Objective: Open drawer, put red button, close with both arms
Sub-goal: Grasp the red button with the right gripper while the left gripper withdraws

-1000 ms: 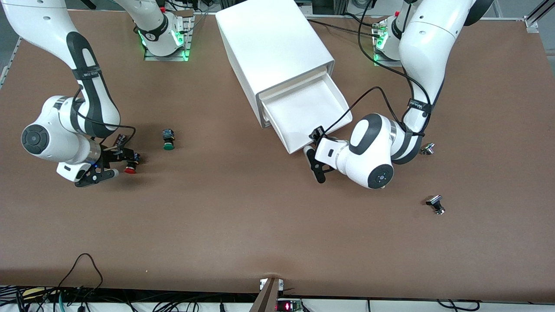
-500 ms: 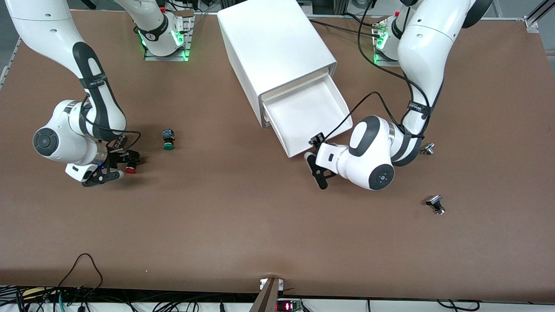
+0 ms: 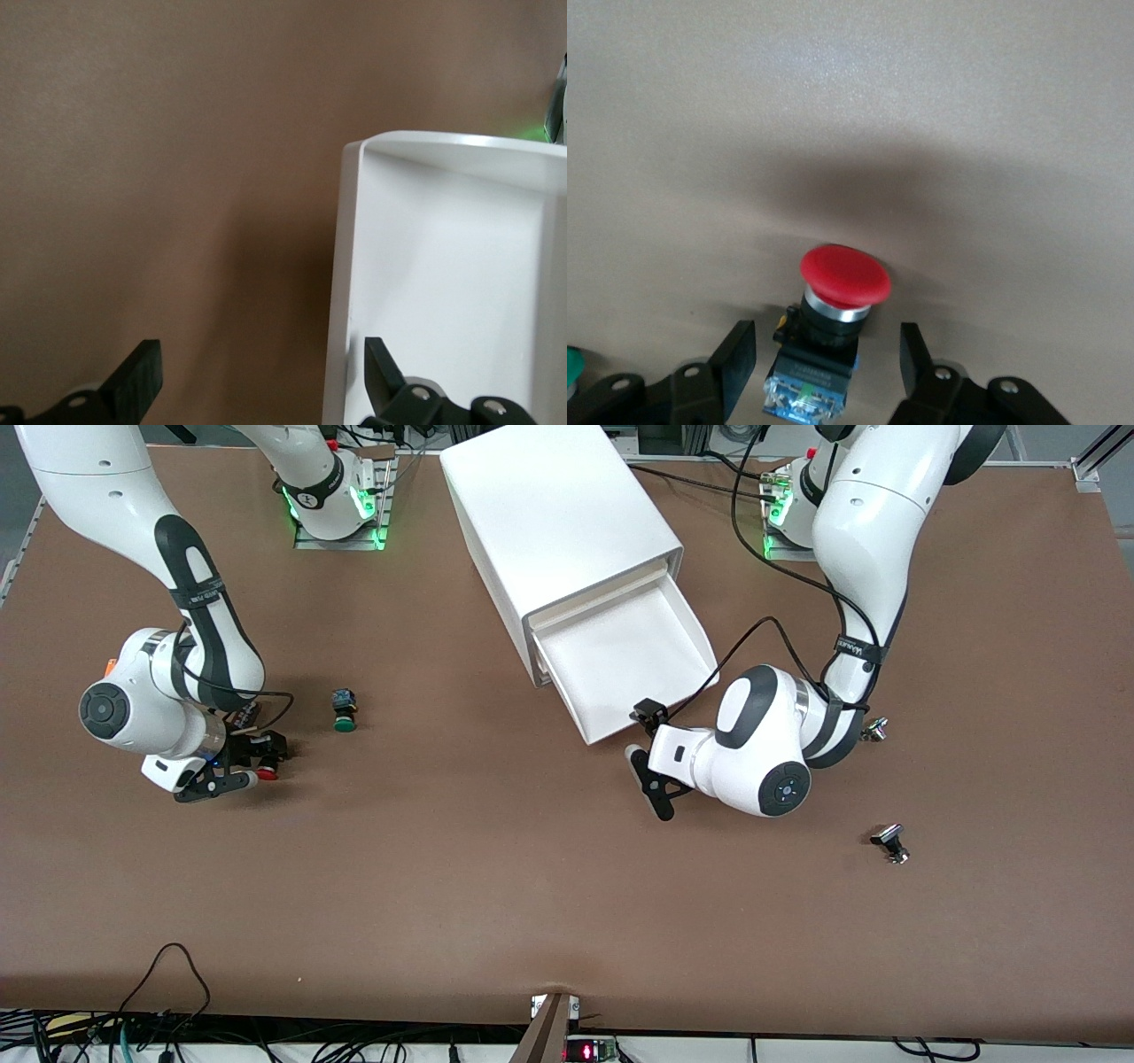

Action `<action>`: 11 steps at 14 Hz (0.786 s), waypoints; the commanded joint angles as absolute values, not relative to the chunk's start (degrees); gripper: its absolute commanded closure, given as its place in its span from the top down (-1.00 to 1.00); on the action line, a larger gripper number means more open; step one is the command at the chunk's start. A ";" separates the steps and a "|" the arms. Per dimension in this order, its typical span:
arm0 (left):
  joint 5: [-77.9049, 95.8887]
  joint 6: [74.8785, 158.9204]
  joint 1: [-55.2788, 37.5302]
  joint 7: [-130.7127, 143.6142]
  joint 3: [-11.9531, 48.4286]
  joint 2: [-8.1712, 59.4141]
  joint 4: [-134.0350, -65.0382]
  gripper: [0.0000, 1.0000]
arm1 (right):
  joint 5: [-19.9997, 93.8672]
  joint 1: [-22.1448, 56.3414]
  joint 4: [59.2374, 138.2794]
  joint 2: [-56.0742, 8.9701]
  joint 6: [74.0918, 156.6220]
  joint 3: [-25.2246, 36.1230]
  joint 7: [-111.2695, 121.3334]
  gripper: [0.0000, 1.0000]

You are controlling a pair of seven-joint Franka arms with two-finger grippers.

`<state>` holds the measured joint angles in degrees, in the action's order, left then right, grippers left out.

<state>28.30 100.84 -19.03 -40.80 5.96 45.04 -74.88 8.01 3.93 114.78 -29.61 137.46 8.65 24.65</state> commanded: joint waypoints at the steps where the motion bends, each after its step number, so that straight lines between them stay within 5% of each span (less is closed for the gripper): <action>1: 26.37 95.21 -18.20 -37.02 5.71 45.53 -70.06 0.99 | 9.14 3.52 115.22 -30.06 138.96 8.00 24.79 0.28; 7: 21.91 82.45 -10.39 -29.62 5.62 37.29 -66.79 0.99 | 9.14 3.60 114.70 -28.75 137.21 7.82 25.13 -0.78; 11: 14.70 76.74 -3.88 -29.62 5.54 32.18 -66.80 0.99 | 9.05 5.44 105.68 -25.40 120.81 7.30 23.21 -0.93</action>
<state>18.08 78.19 -5.85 -30.38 5.14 34.61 -65.69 8.08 4.70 109.74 -27.55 128.15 7.62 24.38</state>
